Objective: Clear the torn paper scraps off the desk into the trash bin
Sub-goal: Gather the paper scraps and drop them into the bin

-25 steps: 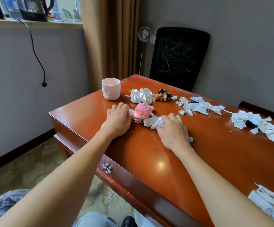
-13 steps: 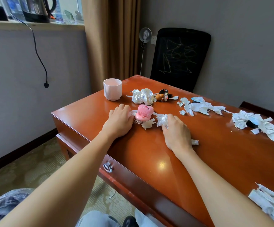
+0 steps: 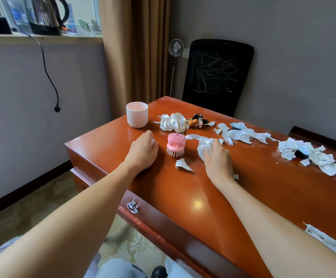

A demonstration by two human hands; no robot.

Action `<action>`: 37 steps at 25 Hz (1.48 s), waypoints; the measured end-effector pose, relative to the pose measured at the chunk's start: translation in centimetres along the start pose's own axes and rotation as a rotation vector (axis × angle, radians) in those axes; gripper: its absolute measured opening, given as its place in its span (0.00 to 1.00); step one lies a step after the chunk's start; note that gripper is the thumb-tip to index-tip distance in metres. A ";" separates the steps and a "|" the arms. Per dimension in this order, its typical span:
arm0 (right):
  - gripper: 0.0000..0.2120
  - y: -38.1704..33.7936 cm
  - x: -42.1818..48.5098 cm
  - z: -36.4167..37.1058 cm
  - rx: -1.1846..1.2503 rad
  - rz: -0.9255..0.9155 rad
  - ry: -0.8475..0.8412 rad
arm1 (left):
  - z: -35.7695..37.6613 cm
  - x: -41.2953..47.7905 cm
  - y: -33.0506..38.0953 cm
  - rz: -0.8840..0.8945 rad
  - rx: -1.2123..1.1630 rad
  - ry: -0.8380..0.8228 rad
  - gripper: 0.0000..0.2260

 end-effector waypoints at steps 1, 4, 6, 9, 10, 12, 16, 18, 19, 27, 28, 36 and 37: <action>0.06 -0.2 0.1 -0.3 0.007 0.009 -0.001 | -0.2 -0.1 0.0 -0.013 -0.031 0.003 0.05; 0.03 -0.9 0.3 -1.8 -0.003 -0.048 0.018 | -1.2 -0.8 0.7 -0.004 -0.077 0.012 0.05; 0.04 -1.4 0.0 -2.7 -0.034 -0.053 0.028 | -1.8 -1.4 1.4 0.030 -0.090 0.014 0.04; 0.14 -0.4 -0.1 -2.6 -0.023 -0.011 -0.008 | -2.3 -3.0 2.9 0.064 -0.123 0.003 0.02; 0.16 0.3 0.1 -1.8 -0.010 0.010 -0.038 | -2.5 -3.5 3.5 0.078 -0.123 0.004 0.02; 0.15 1.4 0.4 -0.7 0.032 -0.002 -0.069 | -2.8 -4.7 4.8 0.116 -0.109 -0.004 0.02; 0.05 -0.2 -2.5 -6.6 -0.059 -0.015 0.024 | -2.6 -6.9 6.9 0.162 -0.077 -0.027 0.08; 0.08 0.2 -3.8 -7.6 -0.107 -0.023 0.000 | -1.8 -7.8 7.5 0.167 -0.083 -0.061 0.10; 0.09 0.7 -4.2 -8.0 -0.118 -0.020 -0.016 | -1.3 -8.2 7.8 0.172 -0.088 -0.081 0.11; 0.04 4.2 -7.0 -7.3 -0.204 0.049 -0.160 | 3.1 -9.6 8.0 0.170 0.074 -0.202 0.20; 0.04 4.1 -7.4 -7.0 -0.197 0.037 -0.159 | 3.4 -9.6 7.8 0.160 0.105 -0.186 0.22; 0.10 3.5 -8.2 -5.9 -0.349 -0.054 -0.039 | 4.3 -8.8 8.1 0.155 0.207 -0.013 0.10; 0.10 3.6 -8.3 -6.0 -0.351 -0.050 -0.038 | 4.3 -8.8 8.0 0.156 0.197 -0.009 0.09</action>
Point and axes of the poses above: each hand's wrist, its own x-axis towards the middle knuckle, its own z-axis out of the palm, y = z × x, the point moved 8 cm from there along x, towards the middle knuckle, and after that the axes turned 4 degrees about -z, right-handed, at the moved point
